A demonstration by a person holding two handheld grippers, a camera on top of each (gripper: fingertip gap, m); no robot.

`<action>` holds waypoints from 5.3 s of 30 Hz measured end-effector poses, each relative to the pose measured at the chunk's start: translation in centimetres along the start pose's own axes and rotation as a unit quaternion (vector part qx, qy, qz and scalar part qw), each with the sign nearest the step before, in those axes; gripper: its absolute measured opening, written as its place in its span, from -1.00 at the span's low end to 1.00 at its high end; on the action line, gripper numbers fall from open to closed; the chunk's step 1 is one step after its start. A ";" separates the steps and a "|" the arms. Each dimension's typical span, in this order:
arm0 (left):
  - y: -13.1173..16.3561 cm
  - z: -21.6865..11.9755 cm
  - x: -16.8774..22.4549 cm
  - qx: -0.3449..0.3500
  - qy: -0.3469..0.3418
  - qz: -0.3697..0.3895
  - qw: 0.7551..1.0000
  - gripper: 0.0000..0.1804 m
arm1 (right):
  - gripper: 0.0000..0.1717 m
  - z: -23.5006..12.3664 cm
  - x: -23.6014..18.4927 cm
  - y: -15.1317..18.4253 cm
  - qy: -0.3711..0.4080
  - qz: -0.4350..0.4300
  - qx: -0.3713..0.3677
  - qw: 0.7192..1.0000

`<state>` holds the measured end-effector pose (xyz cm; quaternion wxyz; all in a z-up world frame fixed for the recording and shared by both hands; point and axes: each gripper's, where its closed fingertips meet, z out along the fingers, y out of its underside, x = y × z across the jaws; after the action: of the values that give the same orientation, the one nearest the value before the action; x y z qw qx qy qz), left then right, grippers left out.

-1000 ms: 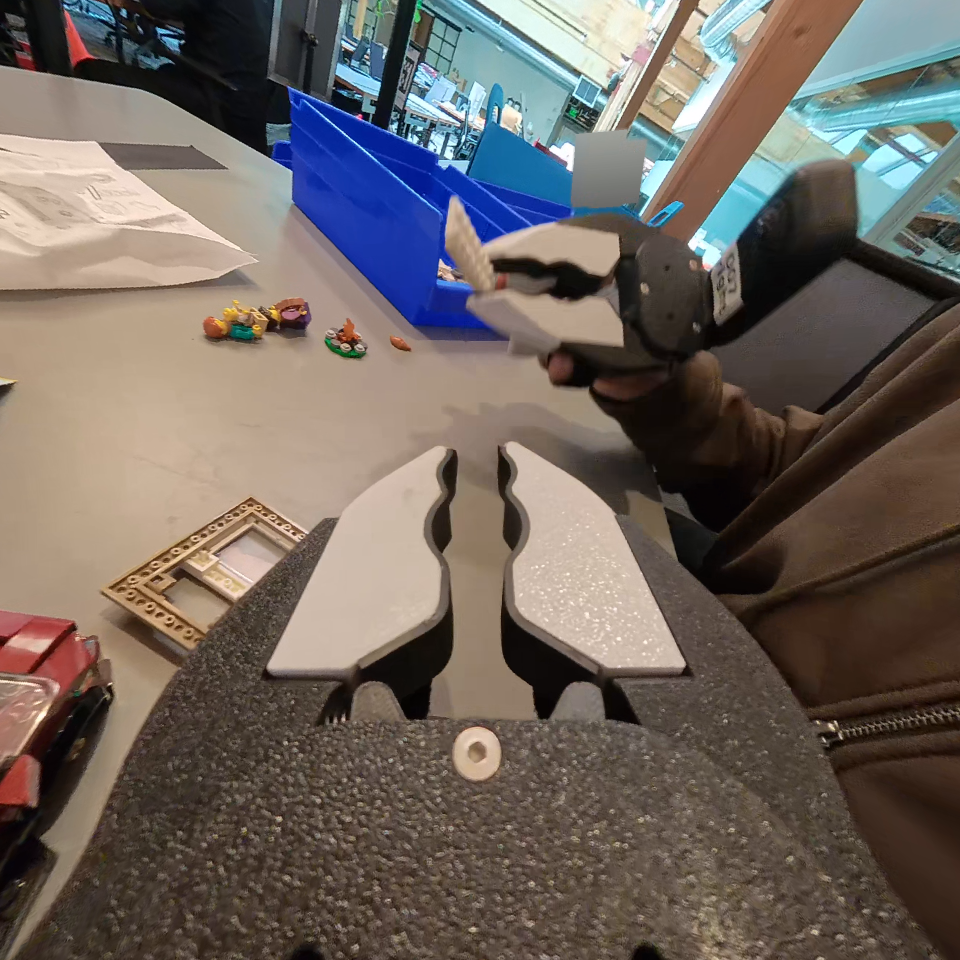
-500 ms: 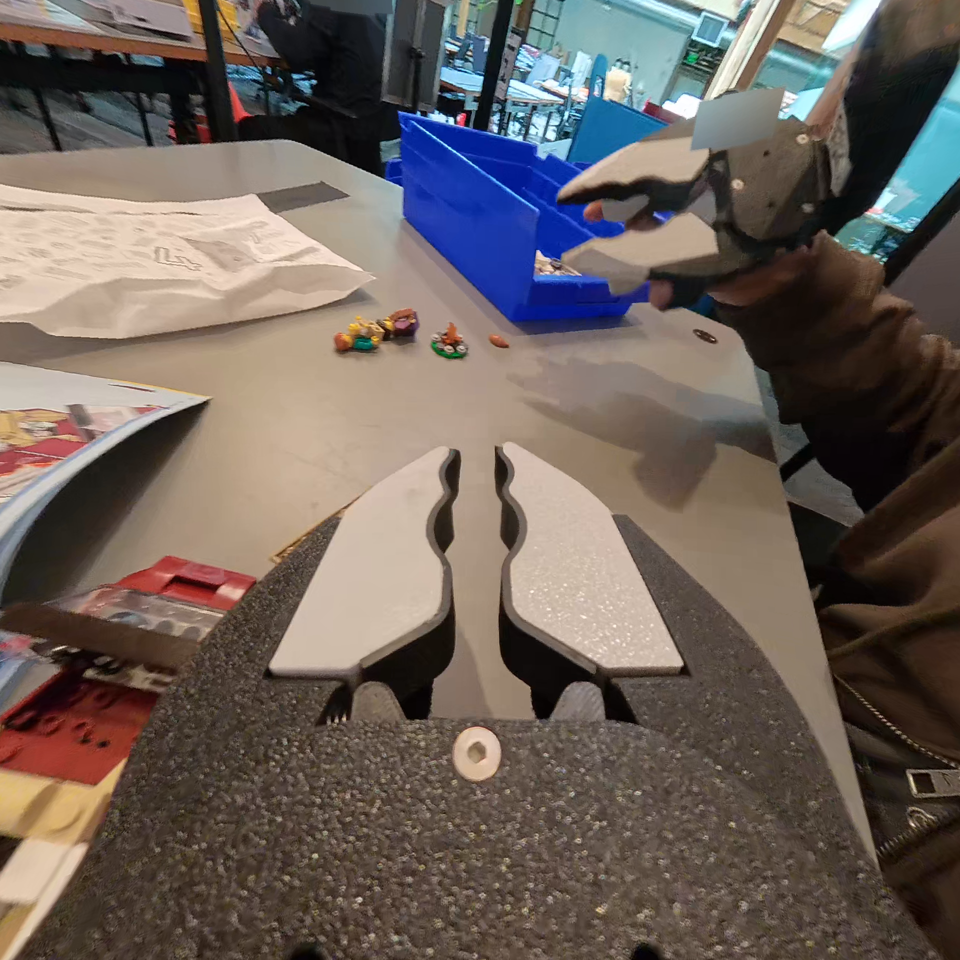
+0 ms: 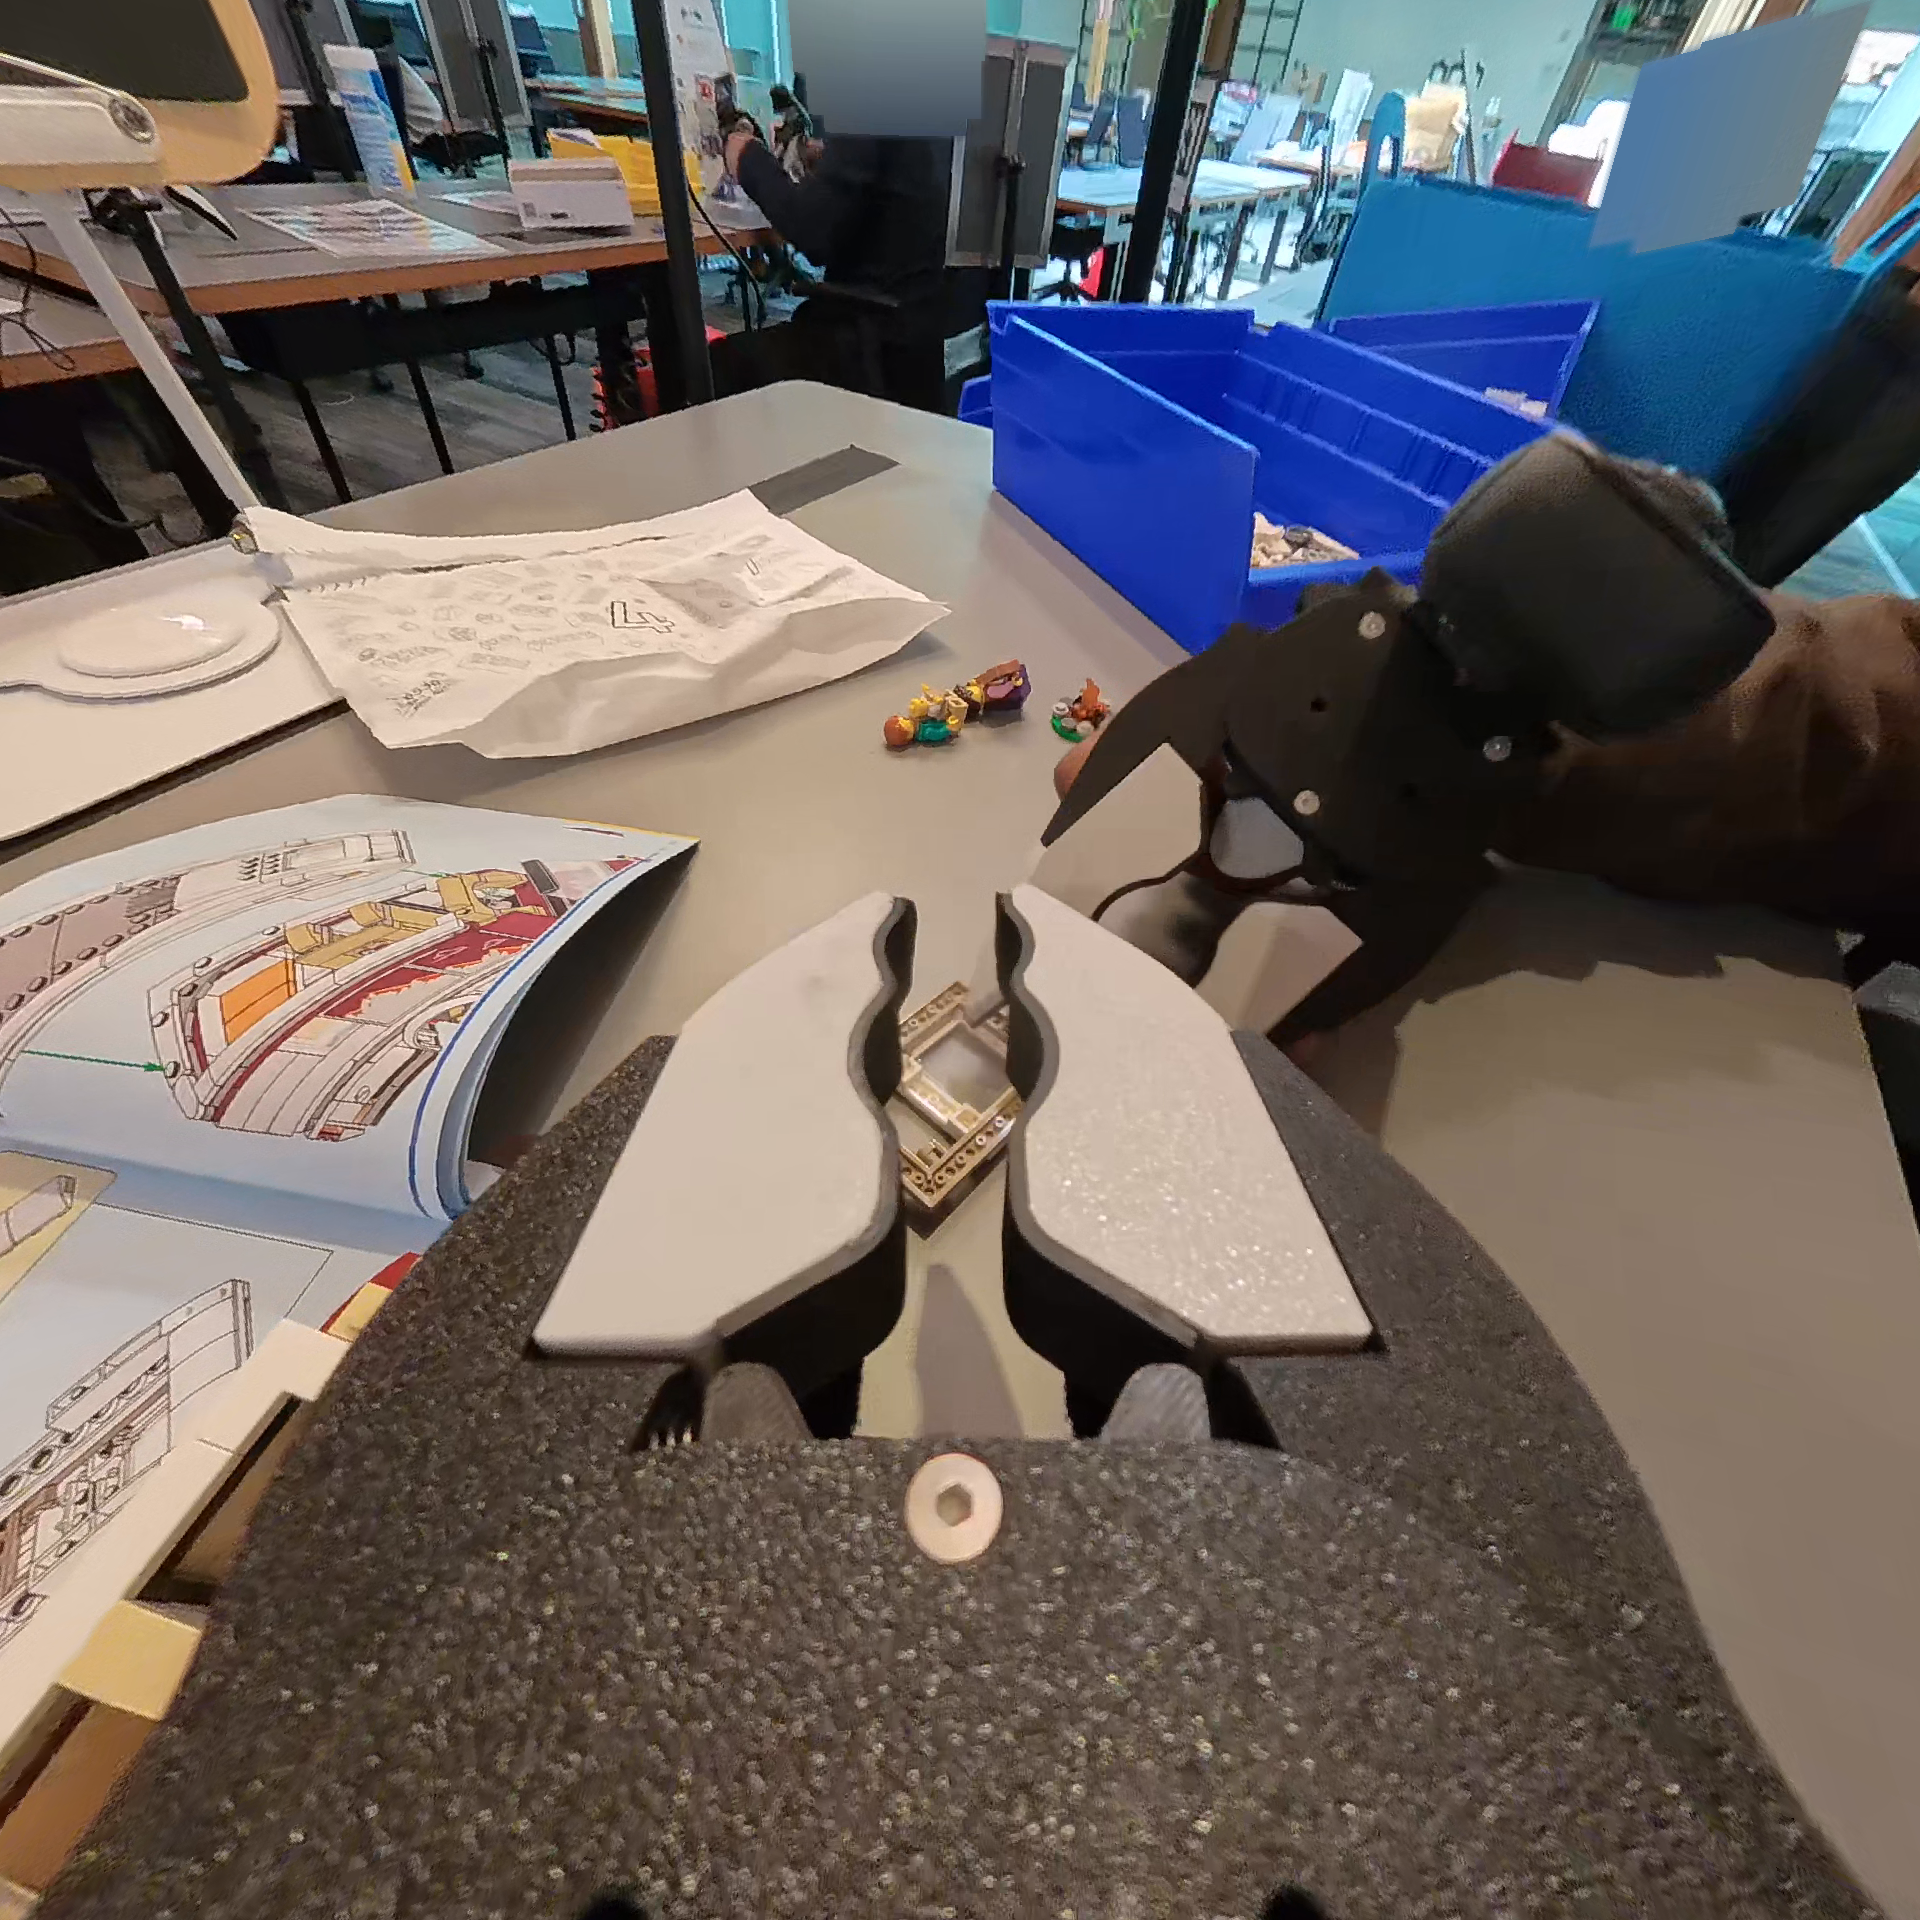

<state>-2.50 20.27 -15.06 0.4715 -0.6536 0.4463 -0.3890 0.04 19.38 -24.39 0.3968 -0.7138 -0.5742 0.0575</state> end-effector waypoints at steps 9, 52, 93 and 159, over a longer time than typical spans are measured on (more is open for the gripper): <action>3.3 1.6 1.0 -0.091 -0.007 0.093 0.992 -0.76 | -0.90 -1.0 0.2 0.7 0.008 -0.003 0.009 1.000; 1.9 3.3 3.0 0.003 0.044 -0.151 0.988 -0.95 | -0.65 -8.4 3.8 -4.2 0.247 -0.073 0.188 0.948; 4.2 4.0 4.1 -0.078 0.043 -0.173 0.981 -0.95 | -0.91 -5.9 1.9 -2.5 0.246 -0.203 0.056 0.946; 7.4 4.6 8.1 -0.209 0.125 -0.067 0.968 -0.94 | -0.50 -6.7 -0.7 -1.2 0.091 -0.278 0.034 0.956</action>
<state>2.56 12.62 -22.63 0.2380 -0.7121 0.5281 -0.3968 2.50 15.48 -19.37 0.4717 -0.5141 -0.7092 -0.1006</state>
